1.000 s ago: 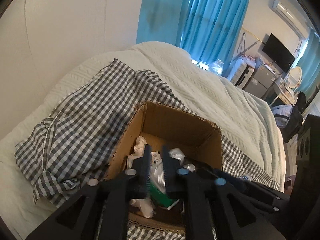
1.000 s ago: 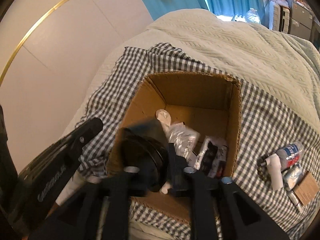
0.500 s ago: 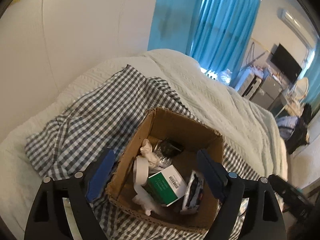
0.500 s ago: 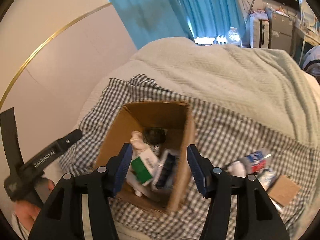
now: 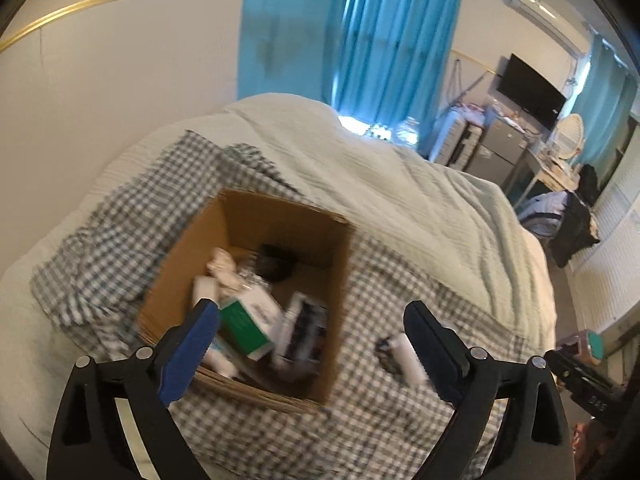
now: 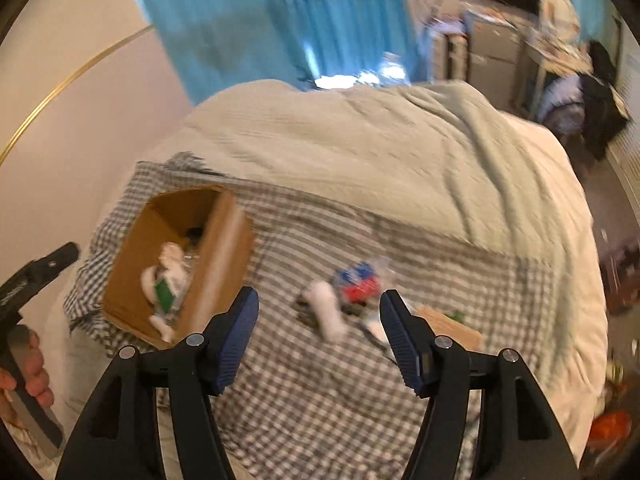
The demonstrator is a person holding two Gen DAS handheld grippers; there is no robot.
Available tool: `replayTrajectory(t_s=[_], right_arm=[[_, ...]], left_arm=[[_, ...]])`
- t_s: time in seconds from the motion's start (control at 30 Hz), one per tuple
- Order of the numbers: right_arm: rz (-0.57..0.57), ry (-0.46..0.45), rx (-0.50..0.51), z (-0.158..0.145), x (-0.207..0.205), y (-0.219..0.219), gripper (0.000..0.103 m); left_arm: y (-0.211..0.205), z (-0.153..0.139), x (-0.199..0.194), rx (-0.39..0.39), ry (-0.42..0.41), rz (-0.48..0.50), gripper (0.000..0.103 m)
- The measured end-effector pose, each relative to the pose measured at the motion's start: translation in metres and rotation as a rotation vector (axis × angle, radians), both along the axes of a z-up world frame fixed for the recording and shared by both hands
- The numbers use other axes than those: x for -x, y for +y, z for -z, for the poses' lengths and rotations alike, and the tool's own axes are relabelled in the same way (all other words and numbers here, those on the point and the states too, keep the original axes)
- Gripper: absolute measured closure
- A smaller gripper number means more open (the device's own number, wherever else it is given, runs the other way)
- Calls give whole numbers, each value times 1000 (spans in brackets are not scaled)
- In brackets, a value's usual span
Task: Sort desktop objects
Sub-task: 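Move both tools back over the remaining items on the cloth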
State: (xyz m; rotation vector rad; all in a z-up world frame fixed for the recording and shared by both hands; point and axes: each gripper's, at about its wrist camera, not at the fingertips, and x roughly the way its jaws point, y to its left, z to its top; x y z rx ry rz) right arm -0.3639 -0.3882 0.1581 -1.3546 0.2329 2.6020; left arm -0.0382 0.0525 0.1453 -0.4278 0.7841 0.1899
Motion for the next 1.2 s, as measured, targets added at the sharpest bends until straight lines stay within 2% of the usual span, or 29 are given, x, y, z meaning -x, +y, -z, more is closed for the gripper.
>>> replayTrajectory(t_s=[0.17,0.2,0.23,0.37,0.43,0.53,0.63,0.7,0.83,1.2], right_arm=[[112,-25,44,11,-21,56,40],[126,-28,58,14,-24,63,40],[141,-35,74,17,-26,70,40],[152,-73,87,32,-30,83,39],[143,-108,71,43,-29,84,38],[111,-154,42,56,-24,83,38],[88,-171,18,65,-20,86,38],[82,-181,12,70,-17,87,38],[87,-214,11,84,-10,94,38],[175,-284,25,113,-4,122,37]], left_arm=[[-43,26,10,127,-2,7,3],[-51,33,11,134,14,81,3],[-60,43,13,132,27,89,3],[-92,80,22,57,92,89,3],[-106,92,25,37,112,120,3],[-128,97,24,-27,120,186,3],[-146,100,20,-122,106,264,3],[-152,106,17,-156,105,297,3],[-153,122,7,-145,130,330,3],[-147,167,-16,-94,202,307,3]])
